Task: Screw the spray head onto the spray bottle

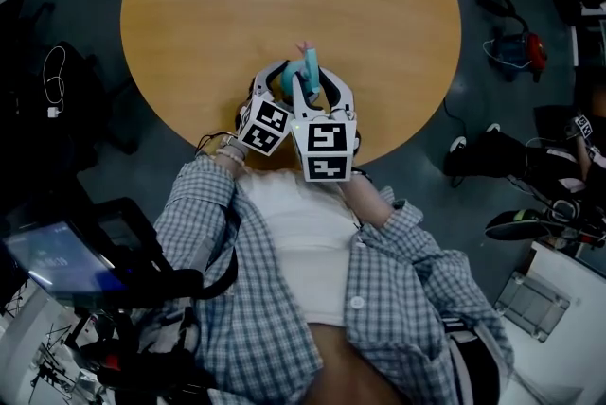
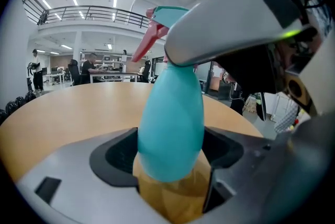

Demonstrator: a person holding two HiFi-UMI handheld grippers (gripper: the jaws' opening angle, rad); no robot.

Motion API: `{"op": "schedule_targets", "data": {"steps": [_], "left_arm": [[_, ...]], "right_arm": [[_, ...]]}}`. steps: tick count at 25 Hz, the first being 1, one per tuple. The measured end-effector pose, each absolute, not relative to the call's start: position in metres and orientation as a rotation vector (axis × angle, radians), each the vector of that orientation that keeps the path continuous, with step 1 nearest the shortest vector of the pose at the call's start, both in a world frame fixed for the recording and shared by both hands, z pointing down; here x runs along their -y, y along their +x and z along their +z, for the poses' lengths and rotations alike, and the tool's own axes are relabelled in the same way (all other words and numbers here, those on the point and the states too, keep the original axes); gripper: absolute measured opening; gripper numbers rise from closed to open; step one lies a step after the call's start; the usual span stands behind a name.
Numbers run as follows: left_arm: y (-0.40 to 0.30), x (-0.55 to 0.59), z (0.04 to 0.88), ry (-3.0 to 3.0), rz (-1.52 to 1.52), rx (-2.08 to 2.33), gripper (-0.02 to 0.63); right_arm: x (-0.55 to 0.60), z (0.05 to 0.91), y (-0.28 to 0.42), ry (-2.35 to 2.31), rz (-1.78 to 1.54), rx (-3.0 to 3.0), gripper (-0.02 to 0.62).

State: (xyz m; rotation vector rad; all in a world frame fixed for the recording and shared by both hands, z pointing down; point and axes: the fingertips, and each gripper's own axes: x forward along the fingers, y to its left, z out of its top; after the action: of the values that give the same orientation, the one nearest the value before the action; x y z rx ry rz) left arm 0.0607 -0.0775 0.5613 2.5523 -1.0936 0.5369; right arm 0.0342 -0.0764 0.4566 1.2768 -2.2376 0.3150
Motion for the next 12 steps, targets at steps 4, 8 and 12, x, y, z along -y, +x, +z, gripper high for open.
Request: {"op": "schedule_targets", "data": {"steps": [4,8,12], "left_arm": [[0.062,0.078,0.561,2.563,0.541,1.077,0.373],[0.063,0.078,0.561,2.576,0.545,1.046,0.373],[0.063,0.075,0.563,2.593,0.548,1.003,0.373]], "right_arm": [[0.074,0.456,0.032,1.119,0.203,2.290,0.127],[0.067,0.460,0.031,0.961,0.160,2.330,0.233],[0.063,0.466,0.040,0.929,0.245,2.365,0.245]]}}
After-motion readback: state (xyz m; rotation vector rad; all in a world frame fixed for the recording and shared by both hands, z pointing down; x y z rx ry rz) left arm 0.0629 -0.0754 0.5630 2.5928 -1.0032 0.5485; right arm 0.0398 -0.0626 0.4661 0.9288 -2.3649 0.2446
